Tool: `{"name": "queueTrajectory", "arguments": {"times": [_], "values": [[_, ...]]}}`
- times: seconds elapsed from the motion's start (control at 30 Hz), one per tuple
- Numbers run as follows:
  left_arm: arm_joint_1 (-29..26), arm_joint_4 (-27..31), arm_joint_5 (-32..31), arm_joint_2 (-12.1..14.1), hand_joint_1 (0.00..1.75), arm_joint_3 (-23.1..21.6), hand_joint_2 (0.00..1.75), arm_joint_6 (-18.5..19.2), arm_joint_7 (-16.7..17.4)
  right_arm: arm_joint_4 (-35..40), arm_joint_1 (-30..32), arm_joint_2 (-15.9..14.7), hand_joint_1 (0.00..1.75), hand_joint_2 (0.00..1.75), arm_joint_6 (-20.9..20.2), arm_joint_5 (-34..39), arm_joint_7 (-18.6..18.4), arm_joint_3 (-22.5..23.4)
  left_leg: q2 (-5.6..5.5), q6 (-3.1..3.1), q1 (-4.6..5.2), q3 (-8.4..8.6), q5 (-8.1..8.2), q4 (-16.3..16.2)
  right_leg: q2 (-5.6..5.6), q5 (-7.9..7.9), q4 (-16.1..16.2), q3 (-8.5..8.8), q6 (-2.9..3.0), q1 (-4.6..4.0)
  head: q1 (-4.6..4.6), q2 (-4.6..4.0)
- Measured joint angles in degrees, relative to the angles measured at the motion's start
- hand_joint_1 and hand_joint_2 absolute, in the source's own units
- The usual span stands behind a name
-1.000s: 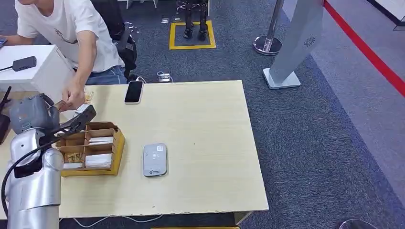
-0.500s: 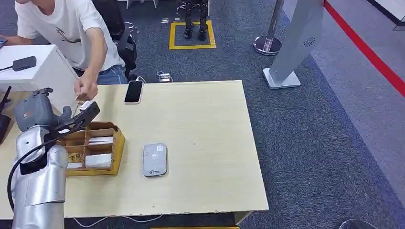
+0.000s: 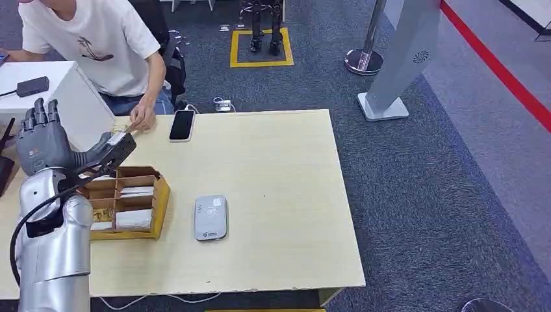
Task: Pass the card to the sensor for recognition and then transmit it.
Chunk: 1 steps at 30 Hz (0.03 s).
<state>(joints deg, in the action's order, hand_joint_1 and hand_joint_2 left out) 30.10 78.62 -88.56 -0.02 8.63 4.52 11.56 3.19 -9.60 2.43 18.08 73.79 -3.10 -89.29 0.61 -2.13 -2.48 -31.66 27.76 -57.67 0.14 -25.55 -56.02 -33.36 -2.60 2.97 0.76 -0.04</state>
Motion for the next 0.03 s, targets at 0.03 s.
{"name": "queueTrajectory", "arguments": {"times": [0.03], "values": [[-0.1, 0.3, 0.0, -0.1, 0.00, 0.0, 1.75, -0.3, -0.4, 0.0, 0.0, 0.0, 0.00, 0.00, 0.0, 0.0, 0.1, 0.0, 0.00, 0.00, 0.00, 0.00, 0.00, 0.0, 0.00, 0.00, 0.0, 0.00, 0.00, 0.00, 0.00, 0.00]]}}
